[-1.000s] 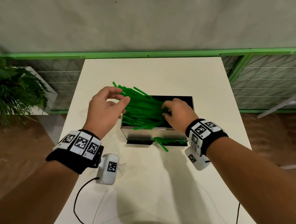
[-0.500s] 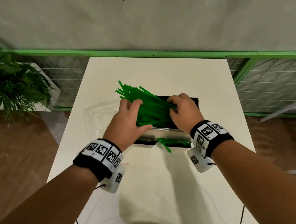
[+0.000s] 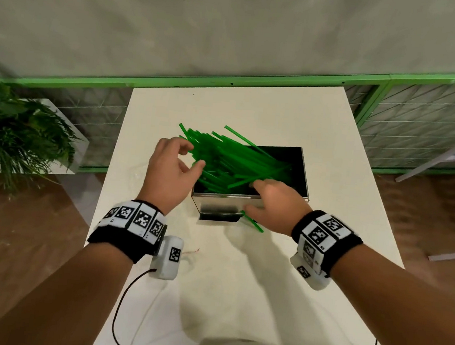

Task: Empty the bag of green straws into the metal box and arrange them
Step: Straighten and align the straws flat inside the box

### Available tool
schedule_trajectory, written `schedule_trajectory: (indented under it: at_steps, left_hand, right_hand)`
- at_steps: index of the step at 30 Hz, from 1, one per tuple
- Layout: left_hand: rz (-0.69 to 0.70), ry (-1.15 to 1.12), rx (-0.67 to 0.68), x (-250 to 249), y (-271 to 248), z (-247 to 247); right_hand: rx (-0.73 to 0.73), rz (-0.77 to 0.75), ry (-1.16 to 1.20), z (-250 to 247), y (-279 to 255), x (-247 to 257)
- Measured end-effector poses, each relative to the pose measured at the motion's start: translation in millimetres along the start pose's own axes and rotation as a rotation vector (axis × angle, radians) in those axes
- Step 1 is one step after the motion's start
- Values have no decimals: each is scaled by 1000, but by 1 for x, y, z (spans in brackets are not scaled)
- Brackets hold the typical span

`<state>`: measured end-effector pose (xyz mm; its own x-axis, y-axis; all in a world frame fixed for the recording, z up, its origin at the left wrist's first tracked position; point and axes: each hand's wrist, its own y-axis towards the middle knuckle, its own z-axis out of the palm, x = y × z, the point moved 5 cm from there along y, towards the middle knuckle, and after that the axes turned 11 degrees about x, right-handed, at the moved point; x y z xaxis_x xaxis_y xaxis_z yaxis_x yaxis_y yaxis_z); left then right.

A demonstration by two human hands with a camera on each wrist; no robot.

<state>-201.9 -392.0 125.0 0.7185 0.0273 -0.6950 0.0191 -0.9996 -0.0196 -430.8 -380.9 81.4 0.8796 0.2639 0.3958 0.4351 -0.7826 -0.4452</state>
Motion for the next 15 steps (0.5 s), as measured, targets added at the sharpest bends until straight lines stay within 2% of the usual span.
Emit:
schedule_trajectory:
  at_steps: [2,5,7,10,15]
  left_hand:
    - [-82,2,-4,13,-6,-7]
    - [-170,49,170,24,-15,1]
    - [-160,99,251,24,-20,10]
    - [-127,153,281,21,-18,18]
    - [-66,198,247,15,-18,24]
  right_hand:
    - [-2,20,58,0,5,7]
    - [33,31,63,0,13,17]
    - [48,40,45,1,17,23]
    - [57,65,17,1,21,29]
    - [61,83,25,-5,27,33]
